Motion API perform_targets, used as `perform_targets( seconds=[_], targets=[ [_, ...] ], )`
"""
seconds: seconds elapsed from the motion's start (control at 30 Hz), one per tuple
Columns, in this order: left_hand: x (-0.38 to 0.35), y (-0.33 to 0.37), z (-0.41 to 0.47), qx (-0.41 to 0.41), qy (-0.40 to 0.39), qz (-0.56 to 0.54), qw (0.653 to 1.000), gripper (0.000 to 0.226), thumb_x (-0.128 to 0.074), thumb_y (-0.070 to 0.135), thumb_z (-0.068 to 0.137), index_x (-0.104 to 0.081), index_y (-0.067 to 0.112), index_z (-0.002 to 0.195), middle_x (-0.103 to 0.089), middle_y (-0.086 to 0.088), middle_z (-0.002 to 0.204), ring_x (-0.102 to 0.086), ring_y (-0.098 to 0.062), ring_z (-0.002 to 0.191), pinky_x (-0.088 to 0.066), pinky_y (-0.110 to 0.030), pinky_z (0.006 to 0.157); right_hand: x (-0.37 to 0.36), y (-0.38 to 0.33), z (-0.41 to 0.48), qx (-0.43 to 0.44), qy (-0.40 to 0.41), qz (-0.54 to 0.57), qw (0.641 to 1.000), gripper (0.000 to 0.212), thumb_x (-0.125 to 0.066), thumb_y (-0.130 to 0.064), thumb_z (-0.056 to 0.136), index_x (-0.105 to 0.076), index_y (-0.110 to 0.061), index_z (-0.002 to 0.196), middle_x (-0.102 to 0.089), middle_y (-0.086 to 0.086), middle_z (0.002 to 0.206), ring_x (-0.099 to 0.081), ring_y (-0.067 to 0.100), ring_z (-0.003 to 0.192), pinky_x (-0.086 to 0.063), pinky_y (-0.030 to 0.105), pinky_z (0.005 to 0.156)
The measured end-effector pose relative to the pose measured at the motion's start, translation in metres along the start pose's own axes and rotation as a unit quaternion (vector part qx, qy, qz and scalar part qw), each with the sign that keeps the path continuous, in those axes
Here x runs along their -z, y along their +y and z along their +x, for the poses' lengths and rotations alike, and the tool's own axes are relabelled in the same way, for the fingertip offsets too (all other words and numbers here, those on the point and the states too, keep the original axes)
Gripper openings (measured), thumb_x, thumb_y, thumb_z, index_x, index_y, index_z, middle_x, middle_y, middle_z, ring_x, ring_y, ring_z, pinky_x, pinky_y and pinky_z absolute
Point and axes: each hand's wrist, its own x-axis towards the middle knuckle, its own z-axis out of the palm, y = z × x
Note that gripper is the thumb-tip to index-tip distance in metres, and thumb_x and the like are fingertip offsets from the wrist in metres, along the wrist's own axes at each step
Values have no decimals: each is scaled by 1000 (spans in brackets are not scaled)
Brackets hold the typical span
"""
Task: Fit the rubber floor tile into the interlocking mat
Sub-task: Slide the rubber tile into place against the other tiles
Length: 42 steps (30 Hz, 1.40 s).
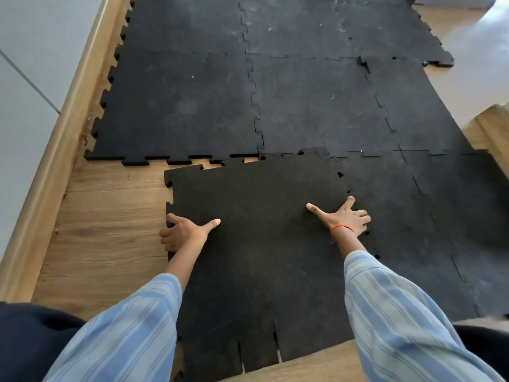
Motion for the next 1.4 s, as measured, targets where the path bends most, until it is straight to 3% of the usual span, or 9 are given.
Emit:
perform_targets(
  seconds=[0.23,0.43,0.6,0.77,0.93,1.2,1.4],
  targets=[
    [6,-5,5,6,-9,-62,998,102,-88,45,55,-25,15,129,-41,-27,128,-44,-39,113,-41,-48,95,12,7,3,-16,55,85,995,109,-65,-85,43,-40,-8,117,-48,26,122,-43,41,113,-37,43,96],
    [33,-6,18,15,-40,-97,994,101,-90,33,59,-25,8,131,-46,-26,130,-46,-40,117,-45,-49,92,23,-4,-1,-31,60,170,983,97,-76,-70,50,-40,-8,115,-49,26,126,-43,42,118,-34,44,101],
    [55,-8,26,6,-37,-156,987,94,-90,32,58,-32,9,128,-48,-23,131,-48,-38,116,-47,-46,86,23,-12,-15,-56,49,229,970,98,-74,-70,54,-40,-8,121,-48,26,128,-41,42,120,-34,46,101],
    [80,-6,30,-32,15,-159,987,89,-89,35,59,-36,10,126,-50,-22,128,-49,-38,117,-47,-48,93,14,-10,-39,-87,47,281,955,93,-75,-66,57,-42,-7,121,-49,25,129,-41,42,123,-32,46,103],
    [115,-15,41,-14,71,-162,984,87,-86,37,63,-33,13,128,-47,-22,132,-48,-38,117,-47,-50,92,8,-32,-69,-67,46,324,942,87,-78,-62,58,-42,-6,116,-52,24,124,-44,41,119,-32,44,102],
    [144,-63,93,7,72,-98,993,109,-81,37,71,-10,10,149,-31,-23,146,-40,-42,128,-42,-51,99,-10,-86,-100,28,-32,314,949,85,-74,-62,63,-41,-7,118,-52,22,123,-43,40,121,-28,43,106],
    [162,-81,138,-24,43,-112,992,92,-86,24,66,-32,13,139,-45,-16,134,-52,-35,114,-48,-41,83,-54,-94,-118,4,-76,326,942,70,-63,-59,77,-42,-5,116,-49,25,126,-38,41,123,-29,44,107]
  ],
)
